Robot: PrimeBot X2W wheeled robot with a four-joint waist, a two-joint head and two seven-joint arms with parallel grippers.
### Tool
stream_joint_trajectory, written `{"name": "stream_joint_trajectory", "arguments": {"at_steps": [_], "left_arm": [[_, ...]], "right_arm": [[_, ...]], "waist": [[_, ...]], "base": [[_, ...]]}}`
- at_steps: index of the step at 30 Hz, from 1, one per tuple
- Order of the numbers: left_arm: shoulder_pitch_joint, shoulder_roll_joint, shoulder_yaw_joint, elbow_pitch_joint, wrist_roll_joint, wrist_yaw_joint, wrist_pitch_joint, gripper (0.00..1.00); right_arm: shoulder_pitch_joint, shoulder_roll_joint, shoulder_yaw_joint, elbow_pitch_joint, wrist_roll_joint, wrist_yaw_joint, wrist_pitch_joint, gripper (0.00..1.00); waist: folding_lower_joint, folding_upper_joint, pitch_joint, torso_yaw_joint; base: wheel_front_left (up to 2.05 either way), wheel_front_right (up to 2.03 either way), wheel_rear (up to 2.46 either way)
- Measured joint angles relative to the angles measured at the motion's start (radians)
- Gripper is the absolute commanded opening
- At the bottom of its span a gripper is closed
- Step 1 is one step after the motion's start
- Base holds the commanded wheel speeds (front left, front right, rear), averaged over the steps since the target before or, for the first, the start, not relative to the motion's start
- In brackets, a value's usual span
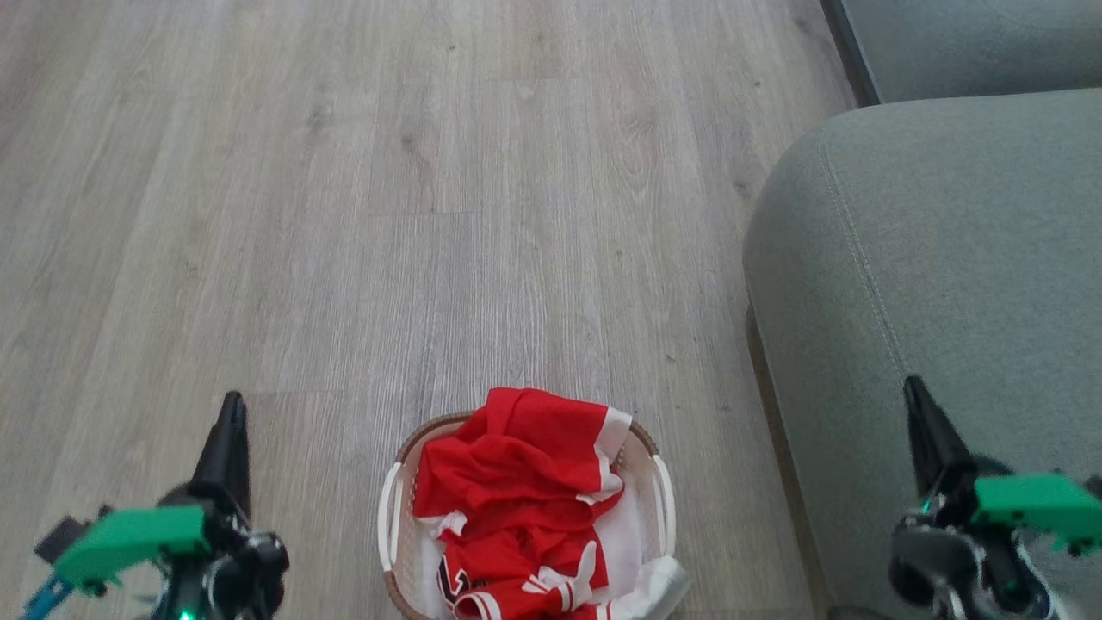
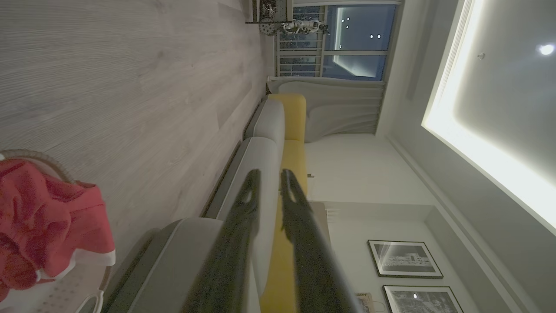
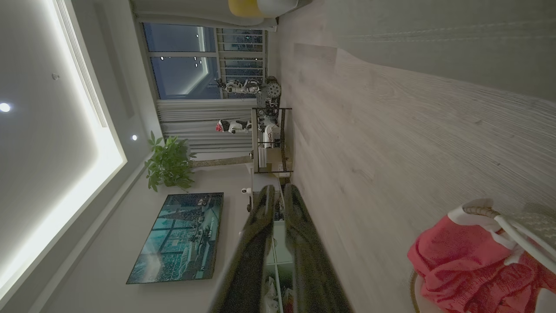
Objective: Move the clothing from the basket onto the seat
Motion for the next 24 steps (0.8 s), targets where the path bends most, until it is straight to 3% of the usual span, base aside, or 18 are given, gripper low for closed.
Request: {"name": "stream_joint_trajectory", "arguments": {"at_steps": [6,24], "left_arm": [[0.063,-0.01,-0.003,0.065,0.0,0.002,-0.004,1.0],[0.061,-0.011,-0.035,0.016,0.016,0.01,-0.054,1.0]], "right_arm": [[0.059,0.01,0.007,0.061,0.0,0.0,-0.002,1.0],[0.061,0.01,0.028,-0.006,-0.044,0.0,-0.054,1.0]], "waist": [[0.0,0.0,0.0,0.0],[0.0,0.0,-0.001,0.004]], "base": [[0.0,0.0,0.0],[0.0,0.0,0.0]]}}
